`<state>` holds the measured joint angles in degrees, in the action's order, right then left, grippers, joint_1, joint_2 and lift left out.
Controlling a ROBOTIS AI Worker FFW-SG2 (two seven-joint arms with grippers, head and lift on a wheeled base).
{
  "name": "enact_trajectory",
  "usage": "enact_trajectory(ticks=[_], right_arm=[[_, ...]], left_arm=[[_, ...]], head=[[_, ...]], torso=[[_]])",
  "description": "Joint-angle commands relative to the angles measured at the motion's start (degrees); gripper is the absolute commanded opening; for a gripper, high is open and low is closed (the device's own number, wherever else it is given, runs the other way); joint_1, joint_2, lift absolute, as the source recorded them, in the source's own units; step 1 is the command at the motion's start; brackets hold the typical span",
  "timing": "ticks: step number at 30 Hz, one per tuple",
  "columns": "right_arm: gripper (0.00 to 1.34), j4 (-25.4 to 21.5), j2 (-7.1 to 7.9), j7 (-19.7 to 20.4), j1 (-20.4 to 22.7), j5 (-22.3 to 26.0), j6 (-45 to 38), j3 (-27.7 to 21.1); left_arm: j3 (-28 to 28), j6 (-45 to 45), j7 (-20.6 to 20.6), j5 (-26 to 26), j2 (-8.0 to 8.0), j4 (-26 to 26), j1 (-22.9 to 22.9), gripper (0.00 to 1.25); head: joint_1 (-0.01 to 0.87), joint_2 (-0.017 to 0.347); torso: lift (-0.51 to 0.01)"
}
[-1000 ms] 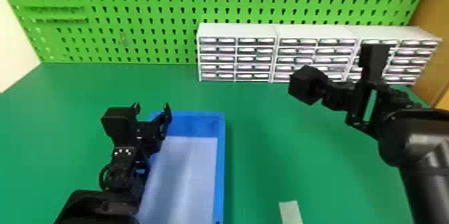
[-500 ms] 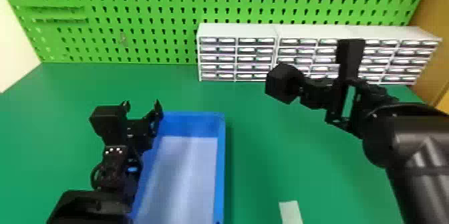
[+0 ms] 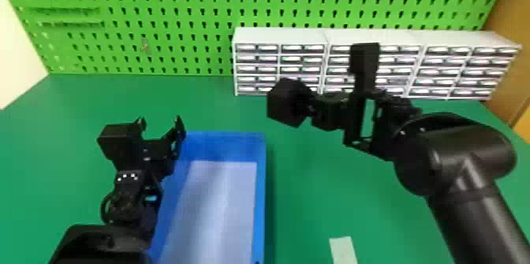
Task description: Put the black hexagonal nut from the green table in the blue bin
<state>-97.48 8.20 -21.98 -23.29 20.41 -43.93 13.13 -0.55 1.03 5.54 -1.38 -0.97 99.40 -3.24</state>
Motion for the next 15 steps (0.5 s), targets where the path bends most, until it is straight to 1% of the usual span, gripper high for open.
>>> enact_trajectory(ticks=[1,12,15], right_arm=[[0.25,0.1,0.42,0.5,-0.9,2.9,-0.1,3.7],[0.25,0.4,0.94,1.9,-2.7,7.0,0.3,10.7],[0.25,1.1,1.12,2.4,-3.1,8.1,0.4,12.6]], left_arm=[[0.3,-0.1,0.0,0.1,0.00,0.0,0.1,0.74],[0.5,-0.1,0.0,0.1,0.00,0.0,0.3,0.74],[0.7,-0.2,0.0,0.2,-0.09,0.0,0.3,0.74]], head=[[0.657,0.057],[0.657,0.057],[0.657,0.057]], torso=[[-0.095],[-0.095],[-0.095]])
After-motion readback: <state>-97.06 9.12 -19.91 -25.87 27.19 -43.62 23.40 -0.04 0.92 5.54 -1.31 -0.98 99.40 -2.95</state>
